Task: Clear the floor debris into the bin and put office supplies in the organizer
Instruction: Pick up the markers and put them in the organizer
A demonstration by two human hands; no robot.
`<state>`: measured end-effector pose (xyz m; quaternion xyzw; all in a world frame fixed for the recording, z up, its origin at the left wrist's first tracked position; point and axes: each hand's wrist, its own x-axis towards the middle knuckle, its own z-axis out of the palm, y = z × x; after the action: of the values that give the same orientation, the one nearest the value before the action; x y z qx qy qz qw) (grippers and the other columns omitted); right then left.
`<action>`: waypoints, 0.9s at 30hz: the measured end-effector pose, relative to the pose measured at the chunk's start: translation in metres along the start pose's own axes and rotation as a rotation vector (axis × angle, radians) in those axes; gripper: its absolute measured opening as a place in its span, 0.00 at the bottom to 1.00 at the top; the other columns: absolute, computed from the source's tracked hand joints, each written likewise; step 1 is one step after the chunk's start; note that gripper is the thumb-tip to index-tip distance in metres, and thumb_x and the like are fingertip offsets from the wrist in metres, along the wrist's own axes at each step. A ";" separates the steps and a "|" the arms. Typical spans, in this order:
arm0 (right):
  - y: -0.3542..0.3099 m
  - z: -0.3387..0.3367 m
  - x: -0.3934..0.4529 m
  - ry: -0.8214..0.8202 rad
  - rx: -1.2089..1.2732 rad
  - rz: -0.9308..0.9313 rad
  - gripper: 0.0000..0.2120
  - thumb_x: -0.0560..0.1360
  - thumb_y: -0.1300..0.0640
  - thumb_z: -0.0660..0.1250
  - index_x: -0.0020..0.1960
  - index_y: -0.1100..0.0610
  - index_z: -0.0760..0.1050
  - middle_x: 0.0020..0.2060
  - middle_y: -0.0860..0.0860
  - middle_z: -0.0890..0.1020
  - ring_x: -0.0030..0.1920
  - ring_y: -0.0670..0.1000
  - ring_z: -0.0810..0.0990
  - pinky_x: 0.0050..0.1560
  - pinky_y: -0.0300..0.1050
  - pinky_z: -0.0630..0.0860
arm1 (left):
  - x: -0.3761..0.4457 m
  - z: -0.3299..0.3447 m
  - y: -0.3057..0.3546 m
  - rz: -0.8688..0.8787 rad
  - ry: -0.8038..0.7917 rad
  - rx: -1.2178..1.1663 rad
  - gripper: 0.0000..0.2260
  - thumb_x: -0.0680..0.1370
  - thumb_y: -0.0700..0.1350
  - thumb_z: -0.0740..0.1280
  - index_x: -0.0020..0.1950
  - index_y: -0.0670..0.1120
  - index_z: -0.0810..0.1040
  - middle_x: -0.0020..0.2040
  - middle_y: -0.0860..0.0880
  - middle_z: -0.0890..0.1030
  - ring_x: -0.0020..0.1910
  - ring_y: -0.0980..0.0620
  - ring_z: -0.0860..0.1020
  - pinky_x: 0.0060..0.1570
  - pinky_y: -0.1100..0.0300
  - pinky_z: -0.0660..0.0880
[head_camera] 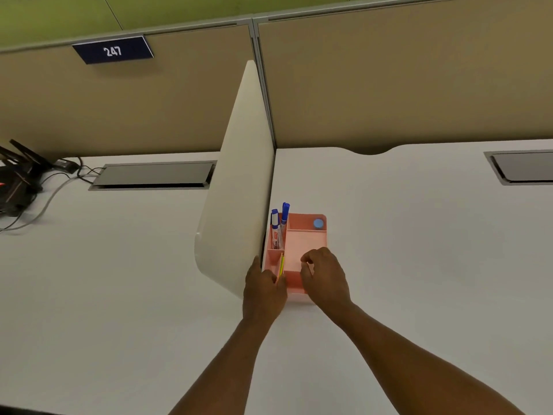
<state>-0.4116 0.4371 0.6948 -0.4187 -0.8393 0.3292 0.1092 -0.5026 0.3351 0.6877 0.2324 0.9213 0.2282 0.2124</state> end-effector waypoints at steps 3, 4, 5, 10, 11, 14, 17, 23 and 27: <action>0.002 -0.002 -0.013 0.018 -0.014 -0.023 0.09 0.79 0.53 0.62 0.56 0.55 0.75 0.55 0.52 0.79 0.56 0.50 0.75 0.57 0.43 0.74 | -0.006 -0.003 0.000 0.032 0.024 0.011 0.16 0.78 0.56 0.65 0.45 0.44 0.81 0.76 0.48 0.64 0.71 0.48 0.69 0.66 0.55 0.68; 0.002 -0.003 -0.018 0.021 -0.016 -0.025 0.09 0.79 0.53 0.62 0.56 0.55 0.75 0.55 0.52 0.79 0.56 0.50 0.76 0.57 0.44 0.75 | -0.008 -0.005 0.001 0.036 0.026 0.011 0.16 0.78 0.56 0.65 0.45 0.44 0.82 0.76 0.48 0.64 0.71 0.47 0.69 0.66 0.55 0.67; 0.002 -0.005 -0.023 0.023 -0.017 -0.029 0.09 0.79 0.52 0.62 0.56 0.55 0.75 0.55 0.52 0.79 0.55 0.50 0.76 0.57 0.44 0.75 | -0.012 -0.008 0.002 0.035 0.026 0.008 0.17 0.78 0.56 0.64 0.46 0.43 0.82 0.76 0.47 0.64 0.71 0.47 0.69 0.67 0.55 0.67; 0.002 -0.013 -0.060 0.075 -0.011 -0.044 0.11 0.79 0.51 0.62 0.57 0.55 0.74 0.56 0.52 0.79 0.56 0.50 0.77 0.56 0.45 0.77 | -0.044 -0.021 -0.001 0.110 0.085 -0.037 0.17 0.79 0.56 0.63 0.57 0.44 0.78 0.72 0.45 0.70 0.68 0.47 0.71 0.63 0.55 0.70; 0.002 -0.013 -0.070 0.092 -0.008 -0.048 0.11 0.79 0.51 0.63 0.57 0.55 0.74 0.56 0.52 0.79 0.56 0.50 0.77 0.56 0.44 0.77 | -0.054 -0.024 -0.004 0.139 0.093 -0.046 0.17 0.79 0.56 0.63 0.59 0.44 0.77 0.71 0.45 0.71 0.68 0.47 0.72 0.61 0.56 0.71; 0.000 -0.013 -0.102 0.136 -0.010 -0.068 0.11 0.78 0.50 0.64 0.57 0.54 0.74 0.55 0.50 0.79 0.55 0.50 0.77 0.54 0.44 0.76 | -0.086 -0.028 -0.016 0.223 0.091 -0.050 0.18 0.80 0.54 0.62 0.63 0.44 0.75 0.72 0.46 0.70 0.68 0.47 0.71 0.63 0.55 0.71; -0.001 -0.012 -0.143 0.167 -0.048 -0.108 0.13 0.76 0.49 0.66 0.58 0.54 0.75 0.55 0.50 0.80 0.55 0.51 0.77 0.53 0.44 0.75 | -0.123 -0.031 -0.037 0.302 0.069 -0.054 0.19 0.81 0.54 0.59 0.66 0.44 0.73 0.71 0.46 0.71 0.69 0.48 0.70 0.65 0.51 0.71; -0.005 -0.009 -0.244 0.194 -0.132 -0.154 0.19 0.76 0.44 0.64 0.62 0.53 0.74 0.61 0.50 0.78 0.60 0.52 0.76 0.57 0.47 0.72 | -0.211 -0.037 -0.083 0.371 0.047 0.046 0.24 0.82 0.58 0.53 0.71 0.45 0.70 0.76 0.46 0.63 0.76 0.49 0.58 0.73 0.50 0.60; -0.004 -0.013 -0.322 0.175 -0.169 -0.117 0.21 0.77 0.42 0.62 0.65 0.52 0.71 0.65 0.49 0.75 0.64 0.52 0.73 0.62 0.48 0.71 | -0.275 -0.040 -0.105 0.444 0.017 0.064 0.25 0.82 0.59 0.52 0.72 0.45 0.69 0.77 0.46 0.62 0.77 0.48 0.57 0.74 0.48 0.58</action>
<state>-0.2066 0.1918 0.7368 -0.4039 -0.8742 0.2127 0.1655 -0.3371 0.0950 0.7440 0.4344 0.8560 0.2420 0.1415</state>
